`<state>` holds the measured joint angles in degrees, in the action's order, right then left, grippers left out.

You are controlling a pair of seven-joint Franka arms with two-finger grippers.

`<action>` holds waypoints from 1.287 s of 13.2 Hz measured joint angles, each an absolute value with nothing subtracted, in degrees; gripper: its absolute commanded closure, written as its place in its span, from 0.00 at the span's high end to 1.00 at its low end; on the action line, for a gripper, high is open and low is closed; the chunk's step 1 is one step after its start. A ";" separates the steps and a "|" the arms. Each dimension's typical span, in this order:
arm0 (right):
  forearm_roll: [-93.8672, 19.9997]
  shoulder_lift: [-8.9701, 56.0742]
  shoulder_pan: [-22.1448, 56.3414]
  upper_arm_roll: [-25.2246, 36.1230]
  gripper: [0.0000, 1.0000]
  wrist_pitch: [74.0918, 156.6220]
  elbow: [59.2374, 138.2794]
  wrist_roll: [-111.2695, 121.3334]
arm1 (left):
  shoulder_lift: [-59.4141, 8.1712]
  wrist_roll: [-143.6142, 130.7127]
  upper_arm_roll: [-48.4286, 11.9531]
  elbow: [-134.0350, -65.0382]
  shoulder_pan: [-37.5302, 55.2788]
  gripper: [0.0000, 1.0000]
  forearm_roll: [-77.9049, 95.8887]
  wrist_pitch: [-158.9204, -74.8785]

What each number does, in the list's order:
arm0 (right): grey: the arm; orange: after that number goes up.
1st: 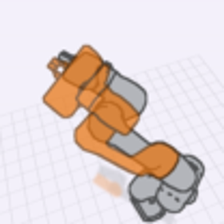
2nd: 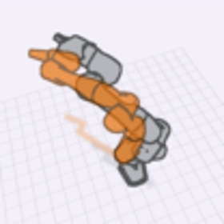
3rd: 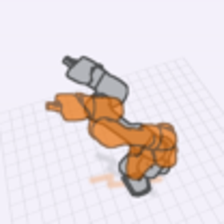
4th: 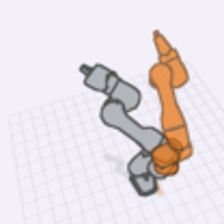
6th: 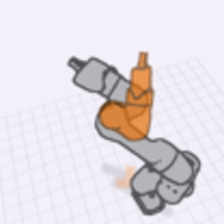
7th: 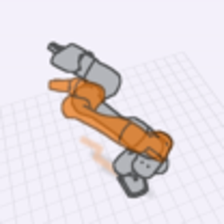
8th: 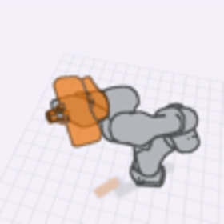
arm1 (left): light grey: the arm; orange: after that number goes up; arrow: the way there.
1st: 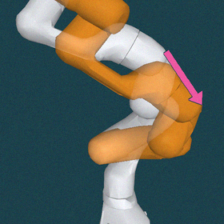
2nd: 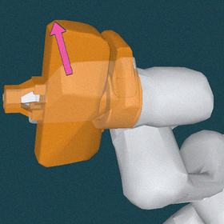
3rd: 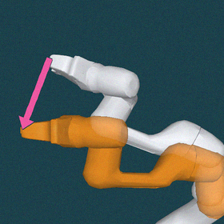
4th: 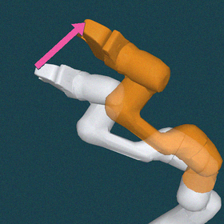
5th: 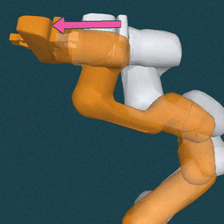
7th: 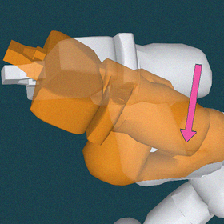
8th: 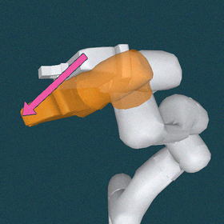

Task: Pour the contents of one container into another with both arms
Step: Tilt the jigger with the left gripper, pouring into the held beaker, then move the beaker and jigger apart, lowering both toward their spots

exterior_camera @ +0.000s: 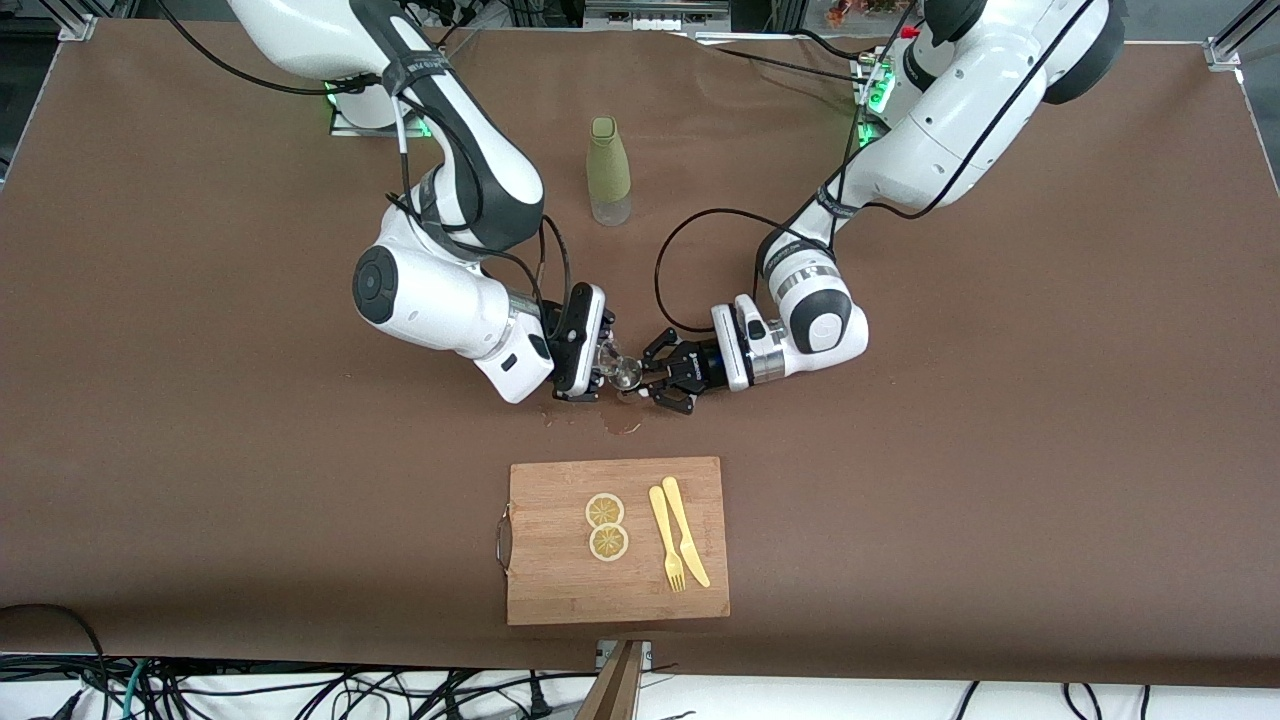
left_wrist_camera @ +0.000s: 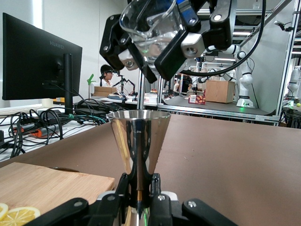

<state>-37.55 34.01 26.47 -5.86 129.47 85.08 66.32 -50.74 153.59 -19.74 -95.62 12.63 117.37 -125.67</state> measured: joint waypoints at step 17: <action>-54.01 39.57 -2.25 -4.90 0.00 90.90 86.60 111.34 | -46.08 155.58 0.30 -105.80 -2.18 0.00 87.94 -94.45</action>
<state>-54.01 39.57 -2.25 -4.90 90.90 86.60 111.34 -46.08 155.58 0.30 -105.80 -2.18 87.94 -94.45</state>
